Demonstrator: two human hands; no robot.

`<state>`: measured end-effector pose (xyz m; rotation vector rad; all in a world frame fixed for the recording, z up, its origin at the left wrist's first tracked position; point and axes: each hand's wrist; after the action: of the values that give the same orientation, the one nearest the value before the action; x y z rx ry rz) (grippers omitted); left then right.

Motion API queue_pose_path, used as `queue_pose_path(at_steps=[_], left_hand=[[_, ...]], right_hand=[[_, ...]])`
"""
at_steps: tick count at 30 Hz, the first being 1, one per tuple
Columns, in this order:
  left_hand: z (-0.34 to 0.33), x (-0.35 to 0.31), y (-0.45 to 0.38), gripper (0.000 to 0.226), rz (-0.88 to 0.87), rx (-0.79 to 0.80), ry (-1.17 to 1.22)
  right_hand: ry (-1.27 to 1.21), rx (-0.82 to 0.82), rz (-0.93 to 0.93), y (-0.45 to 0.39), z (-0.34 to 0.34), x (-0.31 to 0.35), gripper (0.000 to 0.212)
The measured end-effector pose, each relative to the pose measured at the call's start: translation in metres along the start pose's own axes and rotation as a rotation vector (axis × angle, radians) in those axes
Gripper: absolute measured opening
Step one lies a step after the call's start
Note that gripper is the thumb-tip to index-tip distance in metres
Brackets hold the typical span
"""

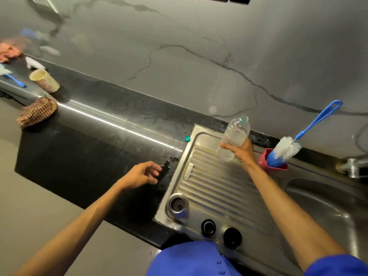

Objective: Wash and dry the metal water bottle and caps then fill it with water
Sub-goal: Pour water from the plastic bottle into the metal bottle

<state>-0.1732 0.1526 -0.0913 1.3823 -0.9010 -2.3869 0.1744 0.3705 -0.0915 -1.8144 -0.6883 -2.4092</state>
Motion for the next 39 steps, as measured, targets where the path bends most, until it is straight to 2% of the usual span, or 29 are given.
queue_pose_path(at_steps=[2,4,7,9,11,13,15,18,20,23,25,27,28,31,34,37,39], left_hand=[[-0.013,0.004,0.025,0.077,0.012,0.128,-0.211],[-0.034,0.001,0.047,0.104,-0.012,0.185,-0.347],[-0.080,-0.016,0.063,0.120,-0.172,0.113,-0.236],[-0.110,-0.030,0.063,0.108,-0.220,0.034,-0.091],[-0.134,-0.044,0.060,0.081,-0.192,-0.064,0.060],[-0.152,-0.058,0.058,0.057,-0.196,-0.168,0.131],[-0.165,-0.076,0.059,0.042,-0.231,-0.223,0.166],[-0.182,-0.119,0.061,0.032,-0.323,-0.214,0.196],[-0.190,-0.149,0.059,0.041,-0.401,-0.227,0.124],[-0.198,-0.203,0.048,0.067,-0.447,-0.266,-0.190],[-0.204,-0.243,0.035,0.074,-0.418,-0.303,-0.655],[-0.222,-0.285,0.020,0.068,-0.388,-0.338,-1.179],[-0.234,-0.307,0.015,0.065,-0.387,-0.344,-1.343],[-0.280,-0.357,-0.004,0.065,-0.347,-0.329,-1.637],[-0.337,-0.393,-0.017,0.045,-0.384,-0.380,-1.928],[-0.387,-0.403,-0.027,0.042,-0.417,-0.384,-2.194],[-0.417,-0.398,-0.037,0.046,-0.323,-0.301,-2.315]], right_hand=[[-0.004,0.000,0.007,0.019,0.000,-0.006,0.061],[0.005,0.003,0.001,0.040,0.001,-0.017,0.066],[0.003,0.019,0.012,0.077,0.005,-0.025,0.067],[-0.021,0.001,0.034,0.102,0.007,-0.024,0.068],[-0.041,-0.034,0.081,0.127,0.012,-0.021,0.070],[-0.060,-0.077,0.127,0.152,0.022,-0.020,0.073],[-0.069,-0.103,0.144,0.175,0.037,-0.020,0.067],[-0.091,-0.141,0.174,0.211,0.069,-0.021,0.054],[-0.107,-0.181,0.175,0.233,0.095,-0.024,0.046],[-0.071,-0.234,0.134,0.269,0.142,-0.036,0.036],[-0.026,-0.288,0.096,0.288,0.172,-0.046,0.039],[0.010,-0.412,0.060,0.309,0.205,-0.056,0.040],[0.028,-0.470,0.052,0.319,0.223,-0.061,0.040],[0.108,-0.585,0.036,0.344,0.268,-0.072,0.040],[0.168,-0.662,0.033,0.365,0.312,-0.082,0.040],[0.319,-0.663,0.037,0.376,0.351,-0.095,0.065],[0.358,-0.640,0.055,0.383,0.374,-0.103,0.072]])
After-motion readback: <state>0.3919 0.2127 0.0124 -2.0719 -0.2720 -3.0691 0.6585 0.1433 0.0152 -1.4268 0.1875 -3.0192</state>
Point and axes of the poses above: each hand's wrist, its own y-axis away from the middle knuckle, its own z-axis out of the back of the hand, x = y × z, and after that the axes turned 9 degrees about x, right-handed
